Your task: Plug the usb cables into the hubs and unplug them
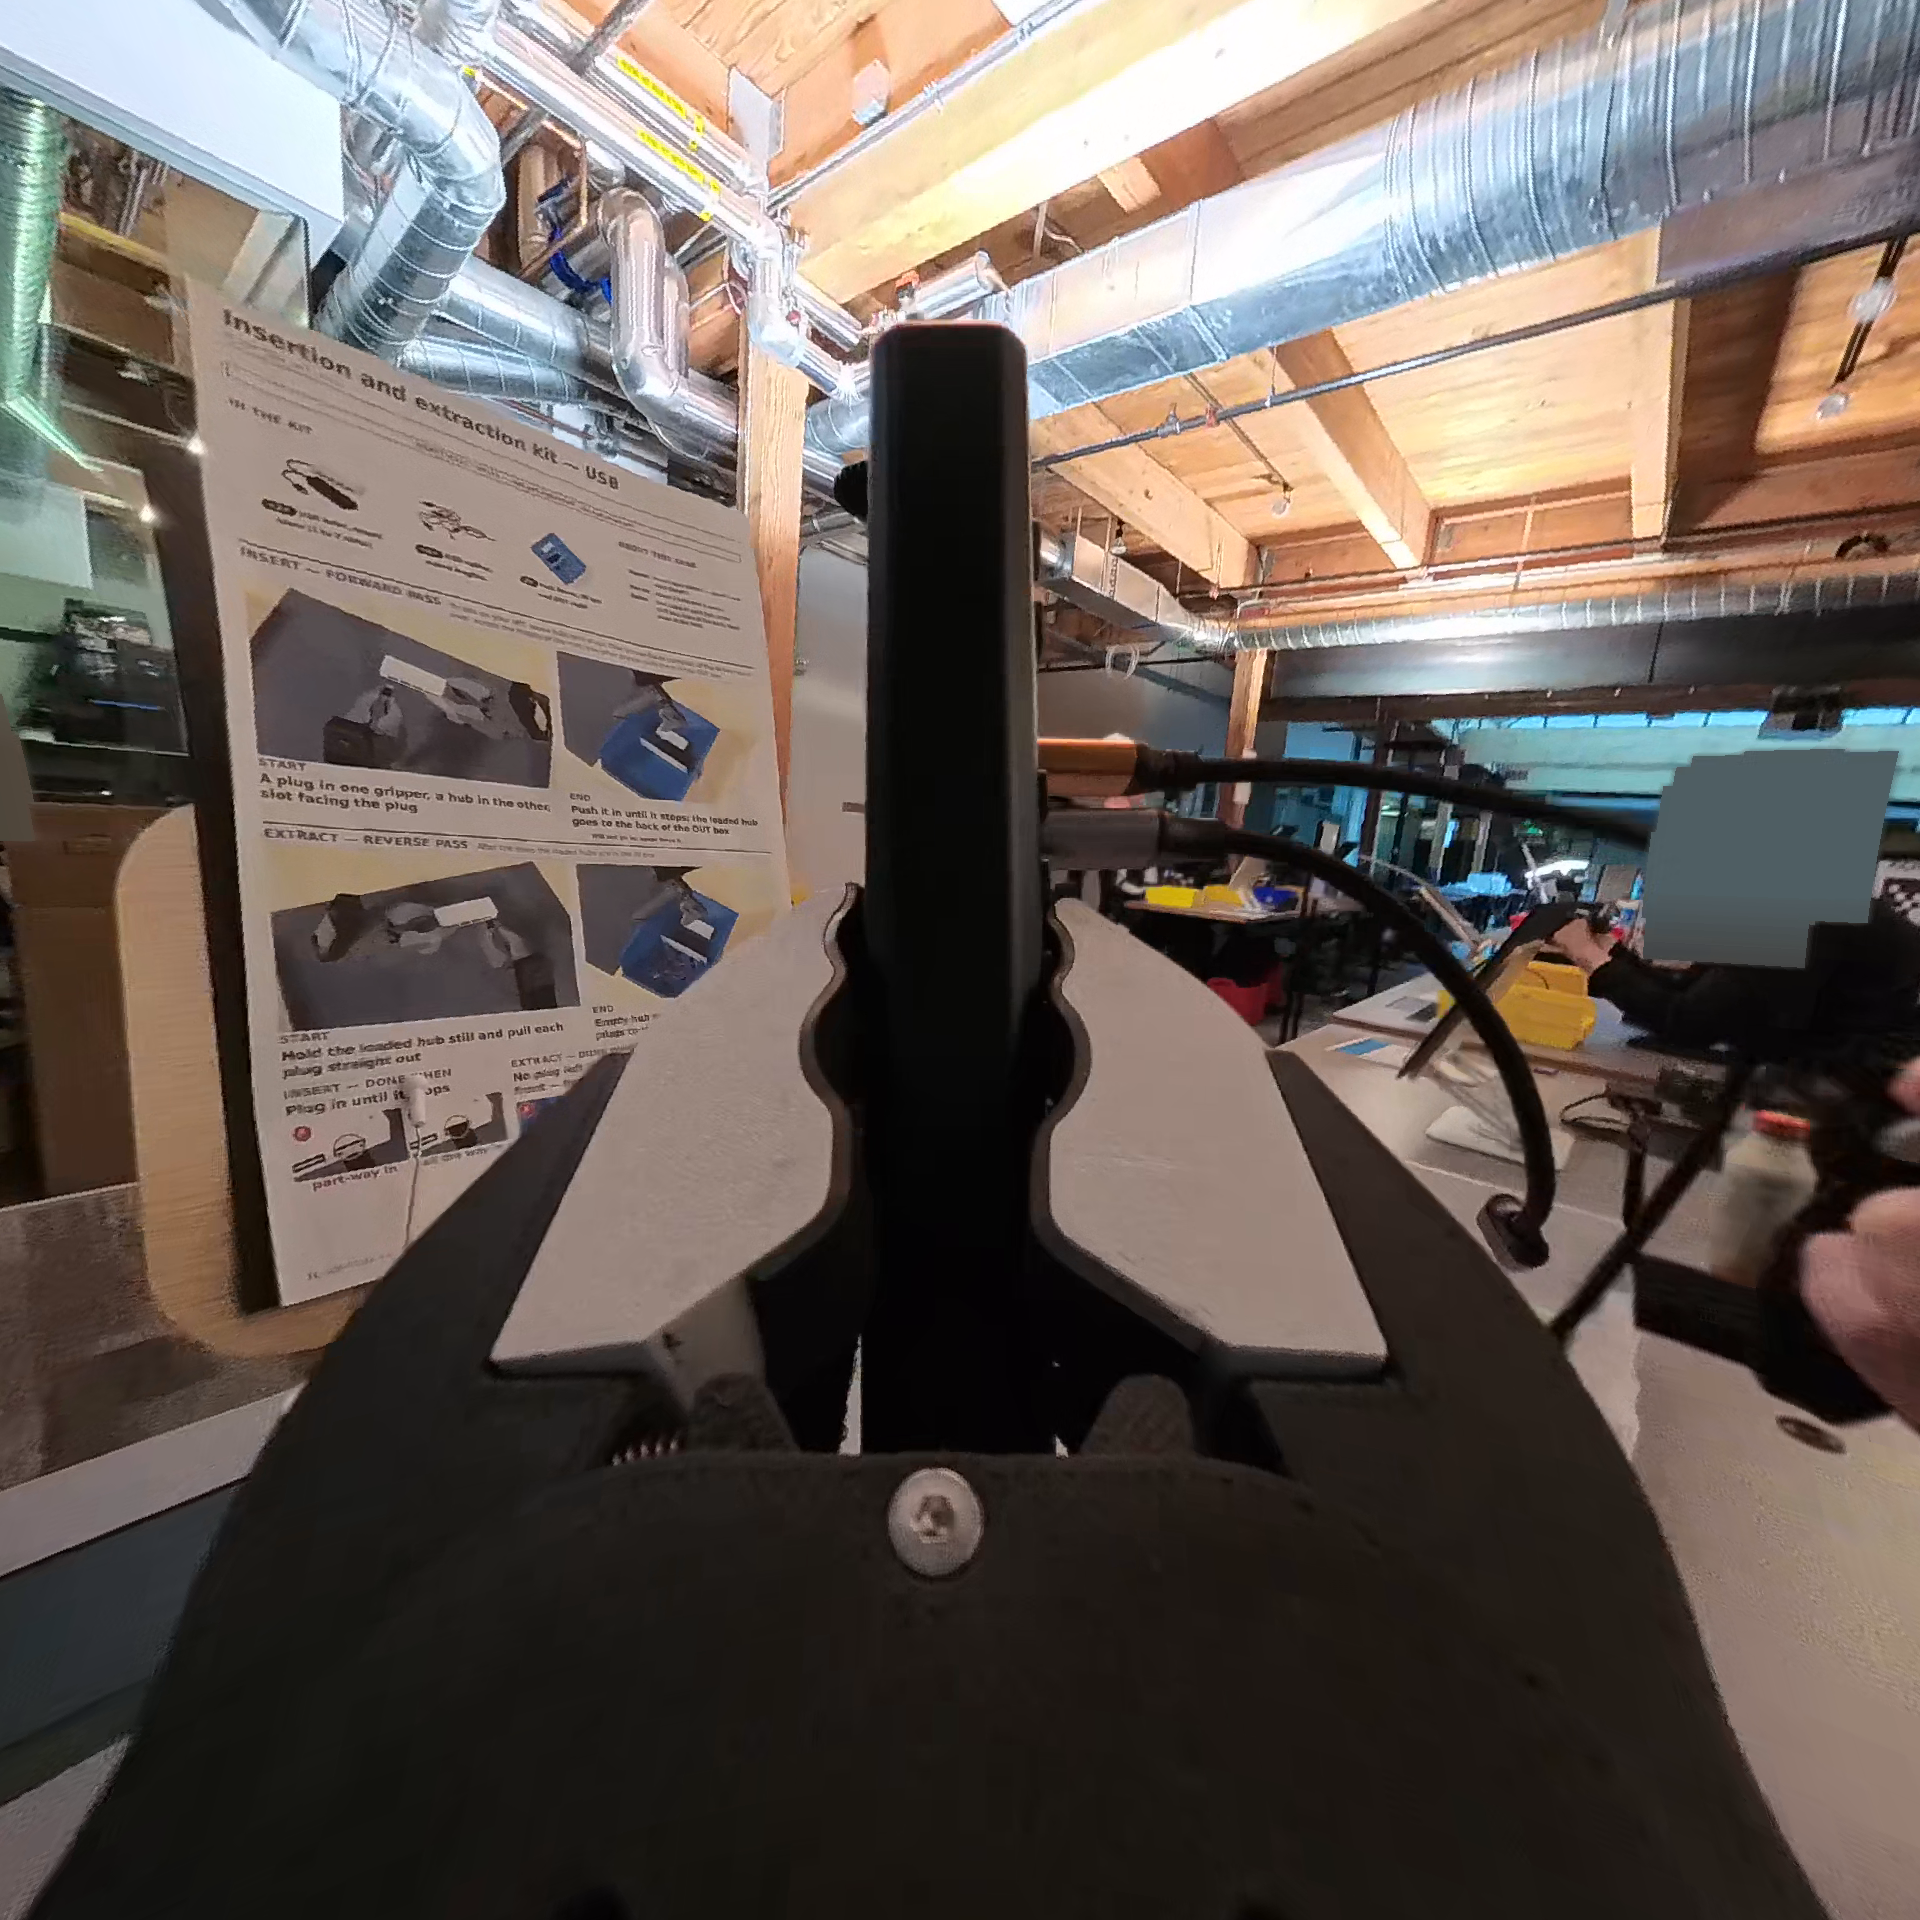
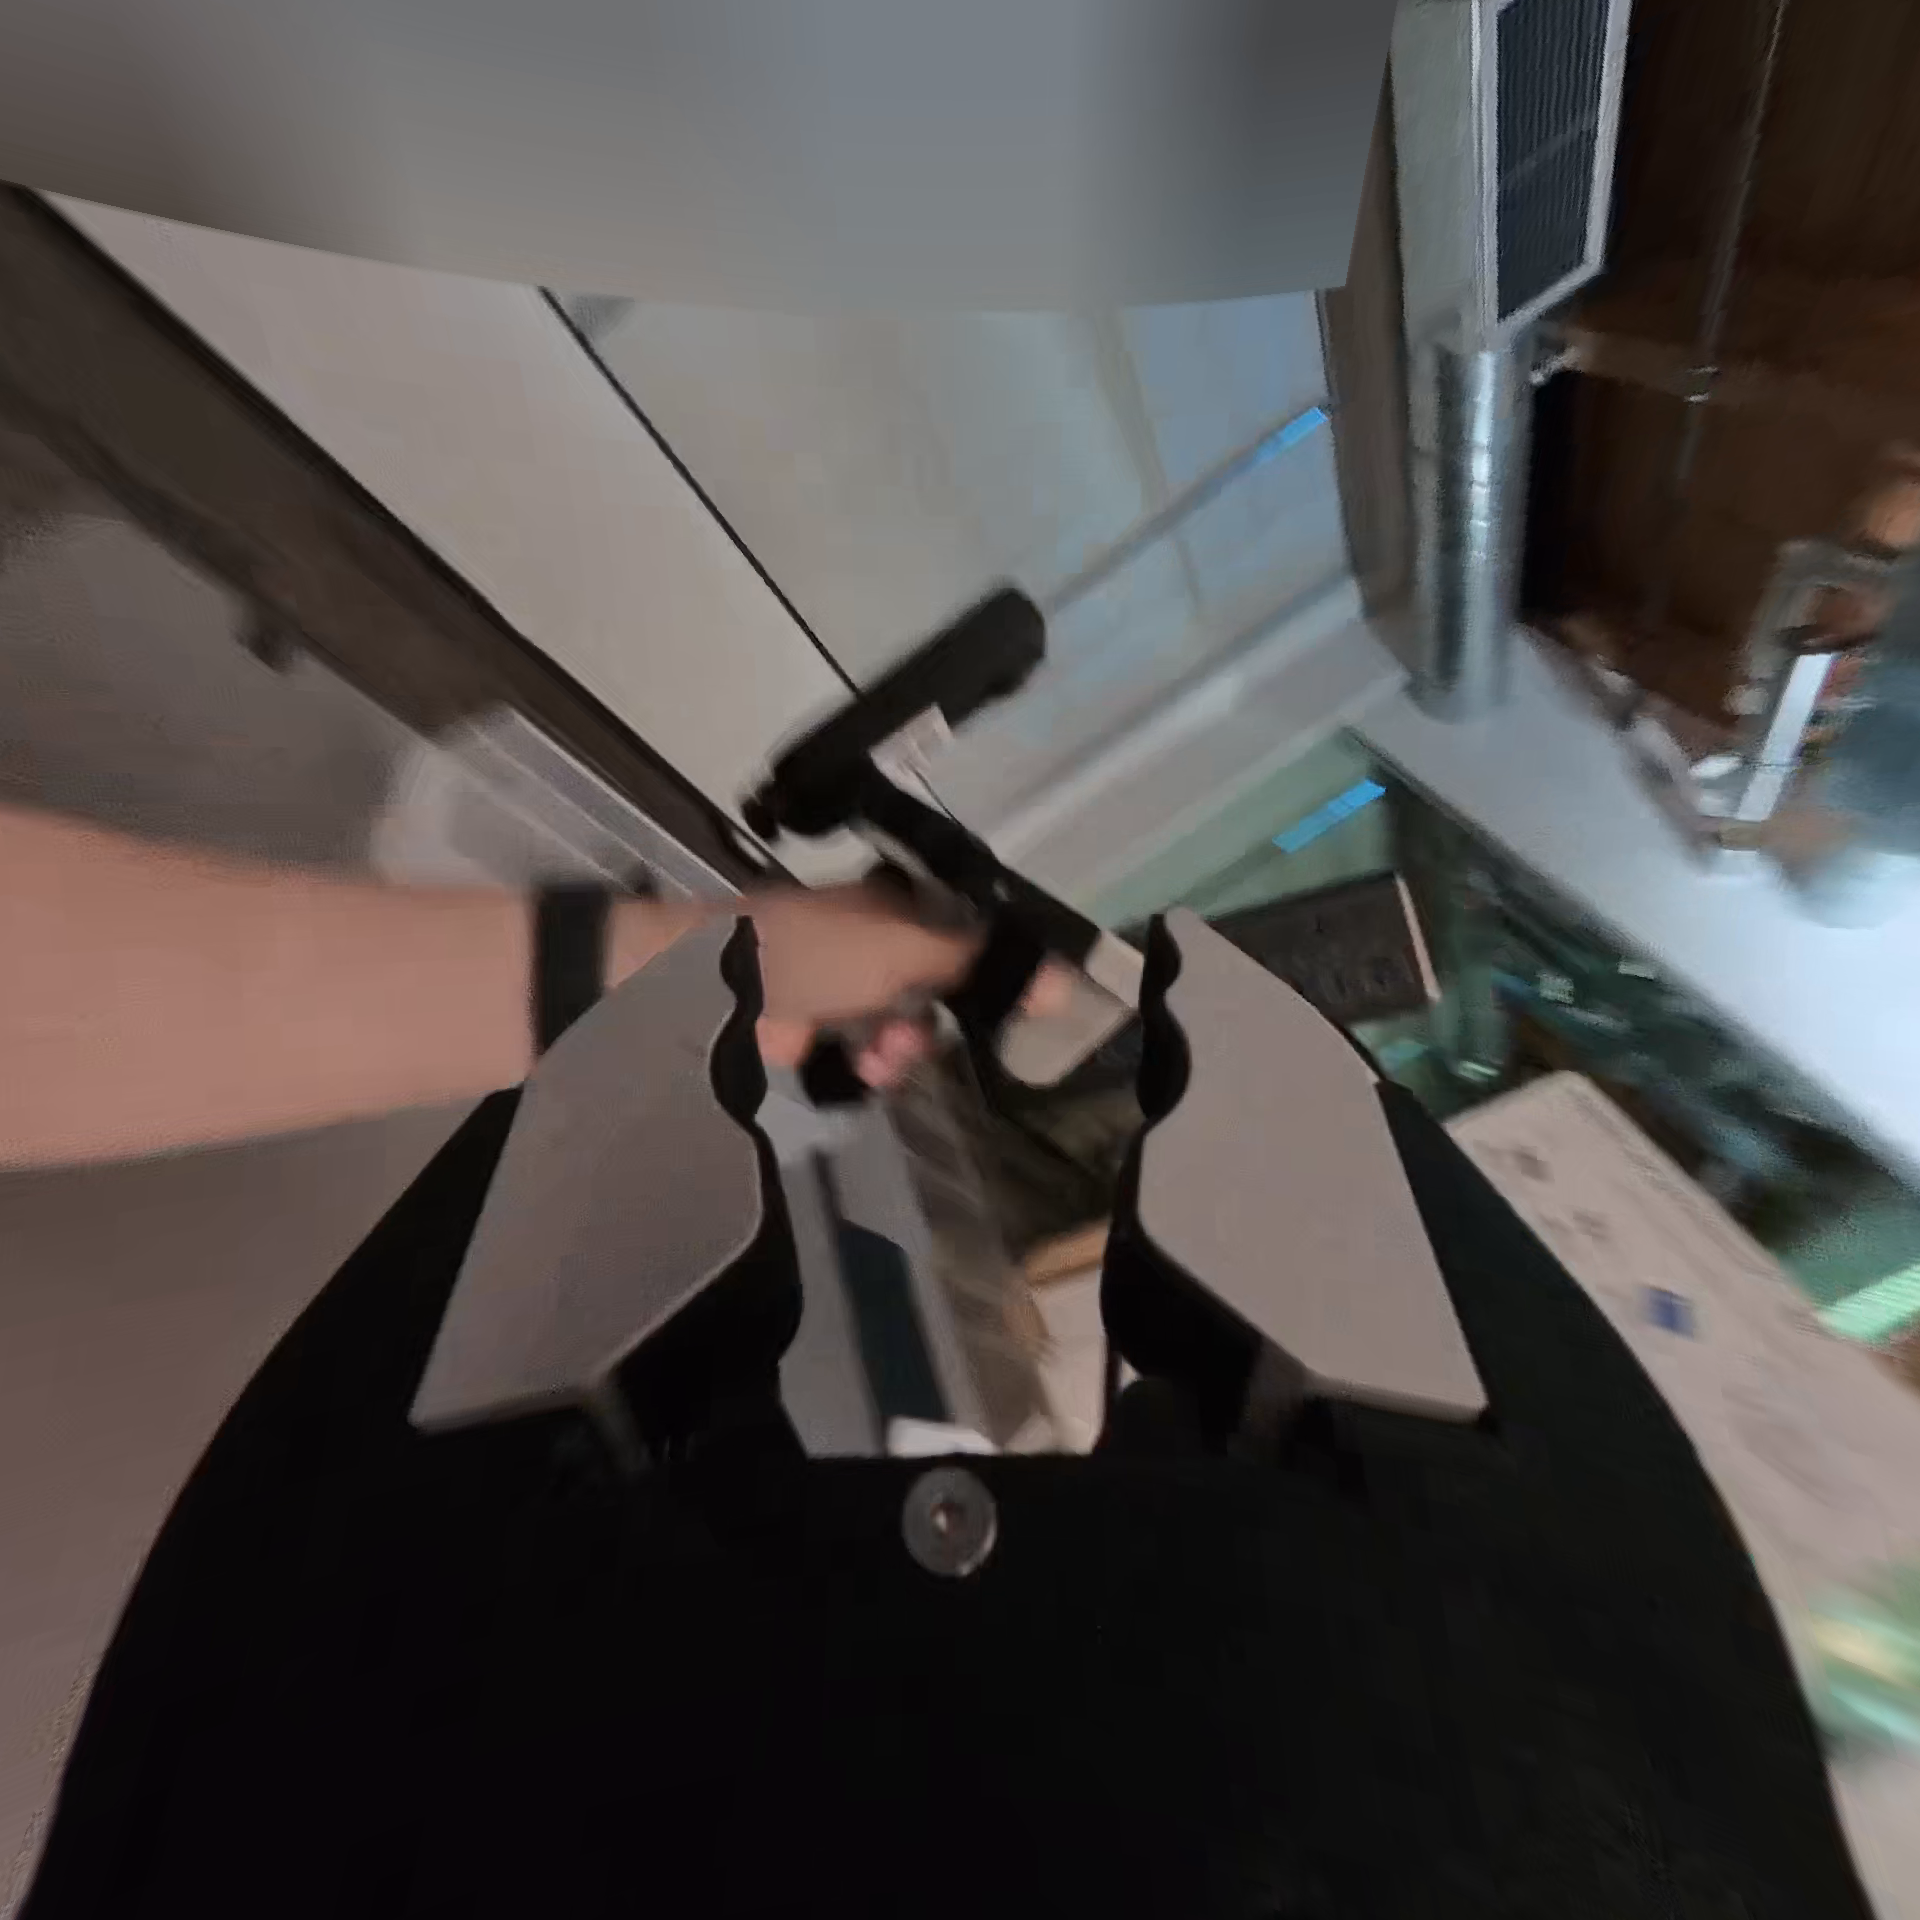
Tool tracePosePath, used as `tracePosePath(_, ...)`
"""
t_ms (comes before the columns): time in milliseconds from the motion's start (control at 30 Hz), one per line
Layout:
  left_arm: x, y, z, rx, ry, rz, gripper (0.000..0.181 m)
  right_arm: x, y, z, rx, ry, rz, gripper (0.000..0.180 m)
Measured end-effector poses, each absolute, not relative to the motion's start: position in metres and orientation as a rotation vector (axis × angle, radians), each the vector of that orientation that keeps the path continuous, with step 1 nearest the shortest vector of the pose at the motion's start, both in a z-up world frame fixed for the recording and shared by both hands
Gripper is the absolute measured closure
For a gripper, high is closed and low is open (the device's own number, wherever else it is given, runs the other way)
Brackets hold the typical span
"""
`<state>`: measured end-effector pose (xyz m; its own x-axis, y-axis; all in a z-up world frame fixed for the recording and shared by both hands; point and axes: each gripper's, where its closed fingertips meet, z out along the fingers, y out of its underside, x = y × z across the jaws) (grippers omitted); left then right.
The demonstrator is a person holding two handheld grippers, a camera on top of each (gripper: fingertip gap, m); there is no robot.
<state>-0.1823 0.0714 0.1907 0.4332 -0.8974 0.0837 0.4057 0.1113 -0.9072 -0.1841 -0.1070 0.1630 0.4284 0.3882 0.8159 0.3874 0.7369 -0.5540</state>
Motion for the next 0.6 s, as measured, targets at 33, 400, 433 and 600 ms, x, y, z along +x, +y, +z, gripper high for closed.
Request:
tracePosePath(33,-0.183,0.071,0.191,-1.054,0.573,-1.060,0.152,-0.187,-0.121,0.167,-0.794,-1.177,0.116,0.111)
tracePosePath(400,-0.144,-0.004,0.192,-0.771,0.945,-1.718,0.152,-0.066,-0.109,0.234,-0.890,-0.698,0.628,0.130)
tracePosePath(433,-0.137,-0.011,0.190,-0.758,0.974,-1.788,0.152,-0.057,-0.092,0.230,-0.937,-0.635,0.670,0.131)
tracePosePath(600,-0.104,-0.030,0.185,-0.729,0.975,-2.039,0.151,-0.067,-0.036,0.187,-1.164,-0.613,0.809,0.131)
